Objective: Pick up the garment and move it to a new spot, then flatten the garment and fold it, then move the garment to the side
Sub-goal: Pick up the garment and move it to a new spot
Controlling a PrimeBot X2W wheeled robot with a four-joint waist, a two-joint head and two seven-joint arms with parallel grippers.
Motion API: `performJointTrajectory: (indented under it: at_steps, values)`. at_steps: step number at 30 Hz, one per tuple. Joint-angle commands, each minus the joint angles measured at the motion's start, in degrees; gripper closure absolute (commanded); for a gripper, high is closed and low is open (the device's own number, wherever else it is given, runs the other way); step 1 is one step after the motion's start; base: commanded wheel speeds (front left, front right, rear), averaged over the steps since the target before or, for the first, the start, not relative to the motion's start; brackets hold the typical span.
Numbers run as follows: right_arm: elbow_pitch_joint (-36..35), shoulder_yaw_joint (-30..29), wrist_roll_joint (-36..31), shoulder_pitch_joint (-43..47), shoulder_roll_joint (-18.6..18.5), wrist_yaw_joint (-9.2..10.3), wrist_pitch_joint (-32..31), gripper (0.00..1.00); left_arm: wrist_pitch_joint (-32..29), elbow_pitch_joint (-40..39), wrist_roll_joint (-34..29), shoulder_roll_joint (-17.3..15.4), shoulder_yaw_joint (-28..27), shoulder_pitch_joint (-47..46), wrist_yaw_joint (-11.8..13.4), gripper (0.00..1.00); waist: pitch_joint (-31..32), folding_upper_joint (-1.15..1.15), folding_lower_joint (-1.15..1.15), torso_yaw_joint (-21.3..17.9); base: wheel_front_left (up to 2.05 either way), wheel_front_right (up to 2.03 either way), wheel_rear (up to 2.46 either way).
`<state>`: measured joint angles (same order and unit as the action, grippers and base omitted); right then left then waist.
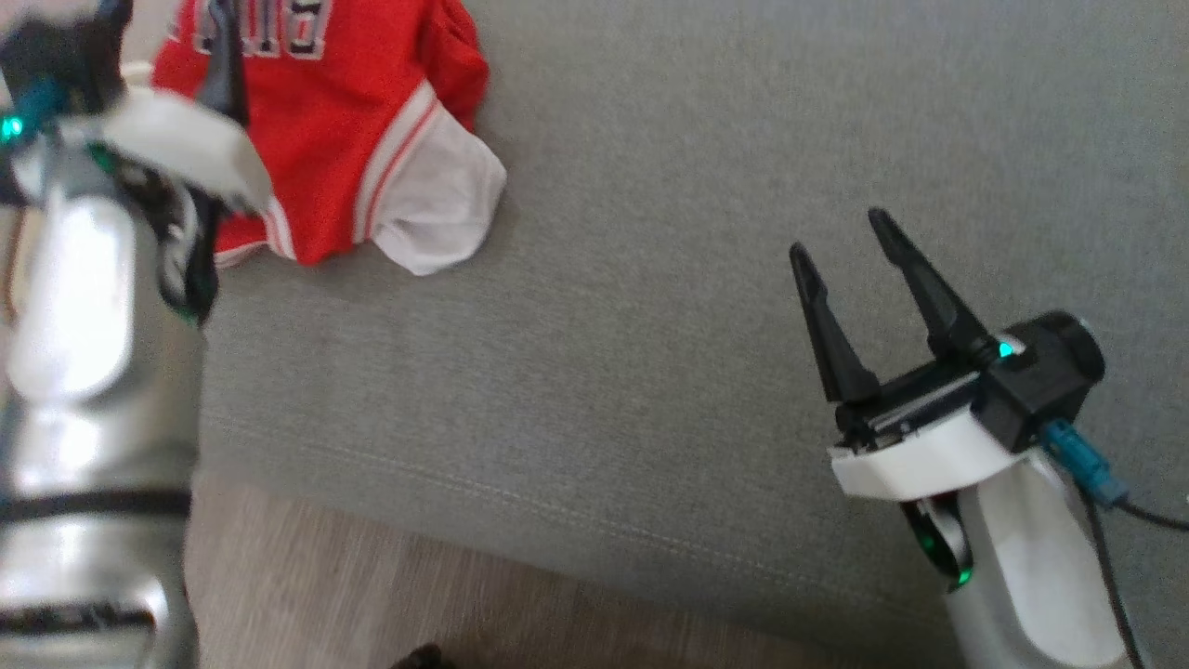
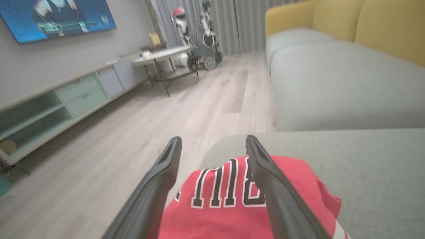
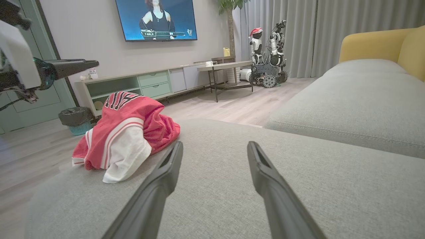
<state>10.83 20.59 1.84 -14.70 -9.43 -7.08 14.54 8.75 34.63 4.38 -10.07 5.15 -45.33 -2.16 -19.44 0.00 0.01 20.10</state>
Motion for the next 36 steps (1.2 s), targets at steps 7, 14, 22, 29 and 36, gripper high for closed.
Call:
performJointTrajectory:
  at_steps: [7,14,22,29,36]
  values:
    - [-2.9,2.0,-0.6,-3.5,-1.0,-0.41,0.5,0.00,-9.4,16.7,2.9,-5.6,-2.4,-13.1,-2.8,0.00,-8.5,0.00,-0.01,-3.7,0.00,0.00,0.00]
    - [-3.3,1.6,-0.3,-4.5,-1.4,-0.41,0.5,0.00,-14.0,28.9,4.1,-6.7,-0.8,-16.8,-4.6,0.00,-10.1,0.00,-0.01,-5.0,0.00,0.00,0.00]
    - [-3.2,0.6,-0.1,-4.2,-1.0,-0.41,0.5,0.00,-7.8,31.9,5.7,-6.9,2.1,-18.1,-5.3,1.00,-9.3,0.00,-0.01,-4.7,0.00,0.00,0.00]
    - [-2.7,1.5,0.8,-4.3,1.3,-0.41,0.5,0.00,1.6,29.1,6.0,-9.1,8.9,-18.7,-5.3,1.00,-4.8,0.00,-0.01,-5.0,0.00,0.00,0.00]
    - [-2.3,1.2,2.0,-2.0,3.9,-0.41,0.5,0.00,4.6,23.3,6.2,-11.9,15.9,-20.1,-5.3,1.00,2.6,0.00,-0.01,-6.6,0.00,0.00,0.00]
